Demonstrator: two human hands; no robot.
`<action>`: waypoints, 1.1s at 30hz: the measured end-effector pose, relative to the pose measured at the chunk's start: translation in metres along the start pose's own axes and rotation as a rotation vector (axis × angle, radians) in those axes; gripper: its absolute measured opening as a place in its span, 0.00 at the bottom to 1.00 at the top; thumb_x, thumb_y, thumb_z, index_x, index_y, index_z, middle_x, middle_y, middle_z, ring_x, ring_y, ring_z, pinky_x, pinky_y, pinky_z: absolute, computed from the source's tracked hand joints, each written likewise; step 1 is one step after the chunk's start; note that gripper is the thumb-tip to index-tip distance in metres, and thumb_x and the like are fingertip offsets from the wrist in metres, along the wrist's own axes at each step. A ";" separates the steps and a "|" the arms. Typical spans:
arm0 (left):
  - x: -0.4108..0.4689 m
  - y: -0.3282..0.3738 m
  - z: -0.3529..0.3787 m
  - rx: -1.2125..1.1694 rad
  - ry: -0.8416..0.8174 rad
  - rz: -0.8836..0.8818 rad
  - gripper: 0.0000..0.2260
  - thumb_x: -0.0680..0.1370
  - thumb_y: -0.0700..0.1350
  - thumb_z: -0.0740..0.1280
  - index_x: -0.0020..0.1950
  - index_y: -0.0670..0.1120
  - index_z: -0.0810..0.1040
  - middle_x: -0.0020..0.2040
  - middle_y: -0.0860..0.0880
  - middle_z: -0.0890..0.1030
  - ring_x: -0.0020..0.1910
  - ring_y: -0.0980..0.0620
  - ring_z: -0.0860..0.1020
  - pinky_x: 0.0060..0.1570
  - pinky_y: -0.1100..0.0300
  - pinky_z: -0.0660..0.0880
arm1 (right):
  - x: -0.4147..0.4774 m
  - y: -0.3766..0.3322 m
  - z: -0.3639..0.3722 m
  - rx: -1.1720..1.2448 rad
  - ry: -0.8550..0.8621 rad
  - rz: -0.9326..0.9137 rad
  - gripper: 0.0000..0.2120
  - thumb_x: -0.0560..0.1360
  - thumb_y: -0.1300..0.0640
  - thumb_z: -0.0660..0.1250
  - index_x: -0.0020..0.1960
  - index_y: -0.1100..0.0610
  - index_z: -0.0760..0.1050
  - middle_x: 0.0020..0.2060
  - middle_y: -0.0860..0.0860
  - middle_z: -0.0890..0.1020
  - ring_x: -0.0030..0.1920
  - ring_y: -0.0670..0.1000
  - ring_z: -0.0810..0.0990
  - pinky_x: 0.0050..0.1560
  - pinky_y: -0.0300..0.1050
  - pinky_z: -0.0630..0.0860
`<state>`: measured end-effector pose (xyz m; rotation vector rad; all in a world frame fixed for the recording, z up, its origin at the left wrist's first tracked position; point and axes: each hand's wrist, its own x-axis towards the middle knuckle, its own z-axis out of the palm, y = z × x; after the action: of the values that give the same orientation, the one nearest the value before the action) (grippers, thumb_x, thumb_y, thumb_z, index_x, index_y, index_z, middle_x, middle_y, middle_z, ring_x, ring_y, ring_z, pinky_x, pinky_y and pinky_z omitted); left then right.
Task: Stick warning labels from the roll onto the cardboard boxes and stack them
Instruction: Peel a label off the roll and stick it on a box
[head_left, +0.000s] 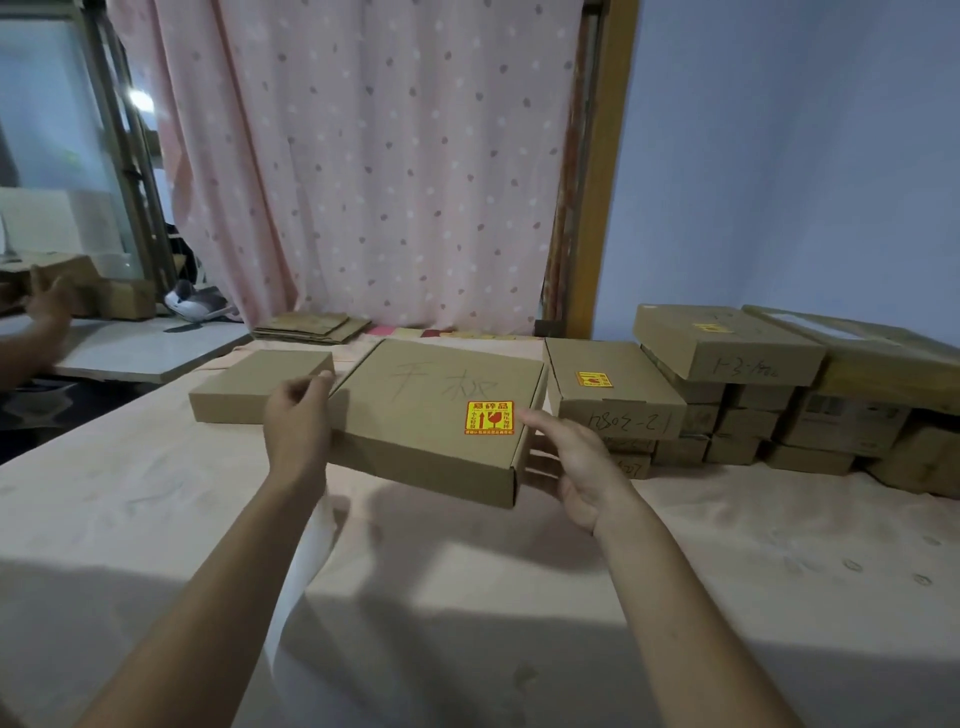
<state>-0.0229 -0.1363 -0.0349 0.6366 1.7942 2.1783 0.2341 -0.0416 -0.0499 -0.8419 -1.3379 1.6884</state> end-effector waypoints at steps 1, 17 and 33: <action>-0.003 0.001 0.005 -0.054 0.030 -0.019 0.13 0.78 0.52 0.69 0.58 0.47 0.76 0.53 0.50 0.79 0.49 0.52 0.75 0.52 0.53 0.70 | 0.000 -0.004 0.000 0.017 0.020 -0.019 0.19 0.76 0.48 0.74 0.62 0.58 0.81 0.52 0.54 0.88 0.52 0.54 0.87 0.46 0.47 0.81; -0.073 0.035 0.135 -0.193 -0.508 -0.130 0.24 0.70 0.47 0.77 0.65 0.45 0.77 0.57 0.47 0.84 0.55 0.48 0.84 0.54 0.51 0.81 | 0.009 -0.036 -0.003 0.350 0.364 -0.205 0.33 0.72 0.48 0.79 0.71 0.56 0.67 0.61 0.55 0.82 0.57 0.54 0.85 0.49 0.50 0.85; -0.064 0.005 0.241 0.046 -0.575 -0.228 0.16 0.81 0.54 0.62 0.61 0.44 0.74 0.55 0.43 0.79 0.51 0.48 0.76 0.55 0.50 0.73 | -0.015 -0.033 -0.093 0.001 0.348 -0.166 0.21 0.80 0.55 0.70 0.71 0.57 0.70 0.54 0.51 0.83 0.52 0.52 0.86 0.52 0.47 0.83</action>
<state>0.1490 0.0416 -0.0058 0.9055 1.5188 1.5943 0.3277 -0.0103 -0.0378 -0.9473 -1.1326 1.3429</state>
